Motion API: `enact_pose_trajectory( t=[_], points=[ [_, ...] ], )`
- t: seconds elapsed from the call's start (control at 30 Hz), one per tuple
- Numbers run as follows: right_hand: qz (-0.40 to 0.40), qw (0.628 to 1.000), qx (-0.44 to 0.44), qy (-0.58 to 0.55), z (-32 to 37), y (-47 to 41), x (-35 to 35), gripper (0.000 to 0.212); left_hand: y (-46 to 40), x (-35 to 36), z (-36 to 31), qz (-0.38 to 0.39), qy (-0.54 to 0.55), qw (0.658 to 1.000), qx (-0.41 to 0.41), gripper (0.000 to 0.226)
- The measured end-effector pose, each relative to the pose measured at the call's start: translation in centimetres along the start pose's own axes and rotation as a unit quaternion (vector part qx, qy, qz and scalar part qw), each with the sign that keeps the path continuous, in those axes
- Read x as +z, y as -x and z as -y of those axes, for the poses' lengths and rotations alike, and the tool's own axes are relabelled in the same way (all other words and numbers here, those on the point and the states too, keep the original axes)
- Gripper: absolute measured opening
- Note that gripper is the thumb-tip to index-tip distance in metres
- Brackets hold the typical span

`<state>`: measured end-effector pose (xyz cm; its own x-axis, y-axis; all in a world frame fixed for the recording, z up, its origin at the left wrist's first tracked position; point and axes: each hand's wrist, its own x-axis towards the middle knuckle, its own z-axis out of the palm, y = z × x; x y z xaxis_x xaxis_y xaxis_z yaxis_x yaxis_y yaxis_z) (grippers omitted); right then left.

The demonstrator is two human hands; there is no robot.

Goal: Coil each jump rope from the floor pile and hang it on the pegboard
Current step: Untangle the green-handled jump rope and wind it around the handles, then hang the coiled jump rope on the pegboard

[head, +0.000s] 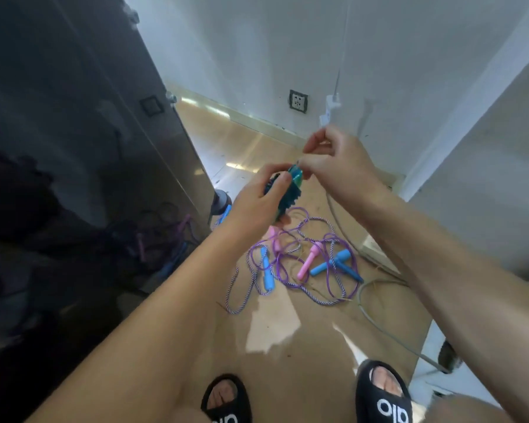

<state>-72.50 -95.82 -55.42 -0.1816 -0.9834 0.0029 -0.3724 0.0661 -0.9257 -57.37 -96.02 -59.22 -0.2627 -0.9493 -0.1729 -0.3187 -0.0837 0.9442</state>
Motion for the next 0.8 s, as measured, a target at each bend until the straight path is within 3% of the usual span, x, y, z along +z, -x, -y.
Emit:
enact_pose_trajectory(
  t=[0.13, 0.33, 0.47, 0.6, 0.7, 0.8],
  points=[
    [0.002, 0.977, -0.095, 0.190, 5.7, -3.8, -1.6, 0.019, -2.8, -1.7, -6.2, -0.018, 0.006, 1.000, 0.019, 0.024],
    [-0.016, 0.999, -0.032, 0.033, 17.8, -7.7, -6.5, 0.018, -4.7, -6.9, -19.1, -0.007, -0.015, 1.000, 0.022, 0.017],
    [-0.009, 0.999, -0.036, -0.003, 28.3, -9.5, -10.4, 0.021, -5.5, -11.1, -30.4, 0.028, -0.033, 0.999, 0.016, 0.022],
    [0.017, 0.997, -0.065, 0.038, 38.8, -11.5, -14.6, 0.024, -6.0, -15.2, -41.8, 0.103, -0.033, 0.993, 0.043, 0.039],
    [0.043, 0.991, -0.081, 0.094, 45.2, -12.9, -17.2, 0.031, -6.6, -17.6, -49.1, 0.102, -0.034, 0.992, 0.070, 0.018],
    [0.049, 0.983, -0.105, 0.142, 50.1, -13.7, -18.8, 0.034, -7.3, -19.9, -54.4, 0.079, -0.028, 0.993, 0.086, 0.011]
  ],
)
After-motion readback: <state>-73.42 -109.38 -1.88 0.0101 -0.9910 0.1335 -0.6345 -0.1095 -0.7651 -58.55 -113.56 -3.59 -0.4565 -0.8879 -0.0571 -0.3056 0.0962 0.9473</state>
